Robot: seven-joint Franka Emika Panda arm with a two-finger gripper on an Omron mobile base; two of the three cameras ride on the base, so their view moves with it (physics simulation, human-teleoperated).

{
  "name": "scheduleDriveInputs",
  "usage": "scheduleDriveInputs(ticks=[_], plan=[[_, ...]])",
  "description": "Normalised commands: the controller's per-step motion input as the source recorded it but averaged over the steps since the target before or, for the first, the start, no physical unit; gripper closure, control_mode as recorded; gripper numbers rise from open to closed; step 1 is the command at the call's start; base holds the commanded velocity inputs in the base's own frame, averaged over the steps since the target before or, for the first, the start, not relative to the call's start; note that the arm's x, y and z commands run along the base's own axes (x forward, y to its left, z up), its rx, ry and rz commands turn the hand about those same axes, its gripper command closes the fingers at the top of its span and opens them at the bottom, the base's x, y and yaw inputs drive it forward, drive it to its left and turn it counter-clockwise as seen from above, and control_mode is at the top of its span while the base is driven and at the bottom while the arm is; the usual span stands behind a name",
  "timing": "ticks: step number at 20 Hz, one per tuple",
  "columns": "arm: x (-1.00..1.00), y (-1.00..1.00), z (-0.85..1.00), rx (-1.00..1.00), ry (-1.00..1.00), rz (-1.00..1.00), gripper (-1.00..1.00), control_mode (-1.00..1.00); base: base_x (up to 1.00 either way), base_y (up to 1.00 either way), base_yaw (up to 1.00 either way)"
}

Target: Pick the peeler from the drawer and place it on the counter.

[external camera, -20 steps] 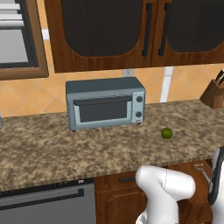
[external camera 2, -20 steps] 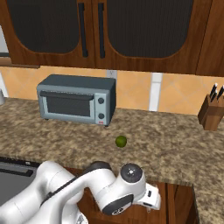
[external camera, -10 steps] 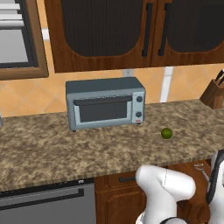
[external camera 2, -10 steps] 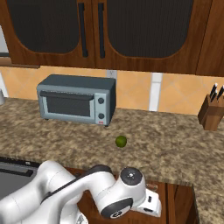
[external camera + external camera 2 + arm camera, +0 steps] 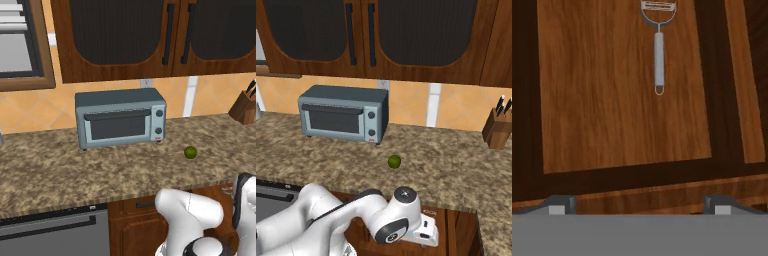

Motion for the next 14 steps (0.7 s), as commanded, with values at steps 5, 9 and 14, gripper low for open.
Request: scheduleDriveInputs(ticks=[5,9,14], plan=[[-0.02,0.0,-0.21,0.0,0.14,0.01,-1.0,-1.0,0.0,0.0,0.0],[-0.12,0.0,-0.28,0.0,0.09,0.0,-1.0,-1.0,0.0,0.0,0.0],[-0.24,-0.15,-0.2,0.0,0.04,0.0,-1.0,-1.0,0.0,0.0,0.0]])
